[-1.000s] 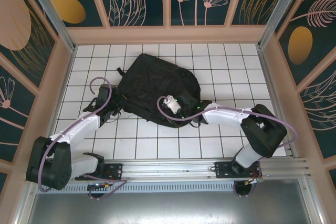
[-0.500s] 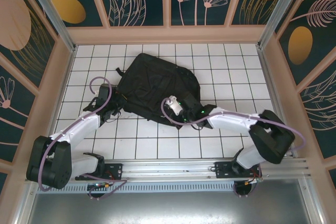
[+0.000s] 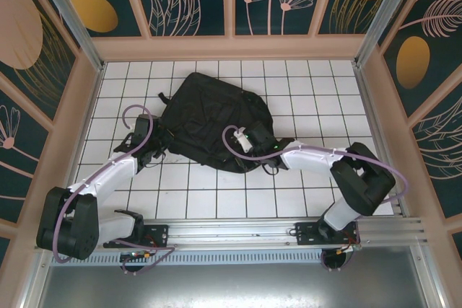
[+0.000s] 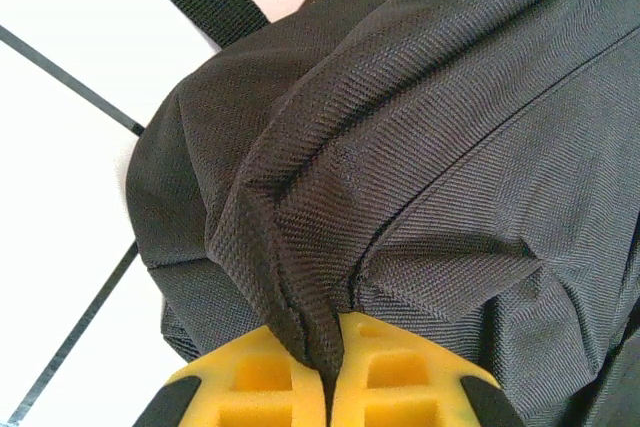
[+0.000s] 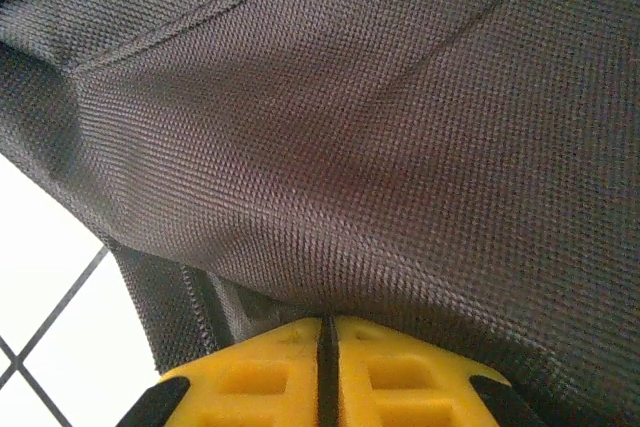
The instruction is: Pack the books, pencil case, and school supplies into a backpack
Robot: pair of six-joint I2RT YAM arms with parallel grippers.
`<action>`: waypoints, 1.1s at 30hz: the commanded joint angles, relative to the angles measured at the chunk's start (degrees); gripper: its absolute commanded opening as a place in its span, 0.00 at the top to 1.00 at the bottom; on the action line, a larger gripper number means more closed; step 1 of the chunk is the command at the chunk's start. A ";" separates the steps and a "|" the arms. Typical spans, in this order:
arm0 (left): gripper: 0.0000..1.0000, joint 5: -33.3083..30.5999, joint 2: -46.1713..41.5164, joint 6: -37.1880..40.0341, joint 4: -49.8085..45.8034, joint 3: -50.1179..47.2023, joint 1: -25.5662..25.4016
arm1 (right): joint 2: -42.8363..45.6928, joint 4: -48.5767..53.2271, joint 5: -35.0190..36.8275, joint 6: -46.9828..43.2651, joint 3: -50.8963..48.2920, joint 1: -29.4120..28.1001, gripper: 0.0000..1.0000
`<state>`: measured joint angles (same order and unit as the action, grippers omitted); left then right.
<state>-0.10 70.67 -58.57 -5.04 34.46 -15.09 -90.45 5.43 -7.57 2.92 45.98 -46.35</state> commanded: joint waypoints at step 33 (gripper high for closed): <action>1.00 6.95 5.26 -0.48 0.82 0.22 -0.17 | -13.20 -12.88 -9.93 -13.33 9.88 -5.68 0.48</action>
<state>-0.12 74.22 -58.57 -2.50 34.63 -13.91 -101.80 -3.70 -11.88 -8.97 54.11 -50.85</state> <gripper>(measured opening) 0.061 0.525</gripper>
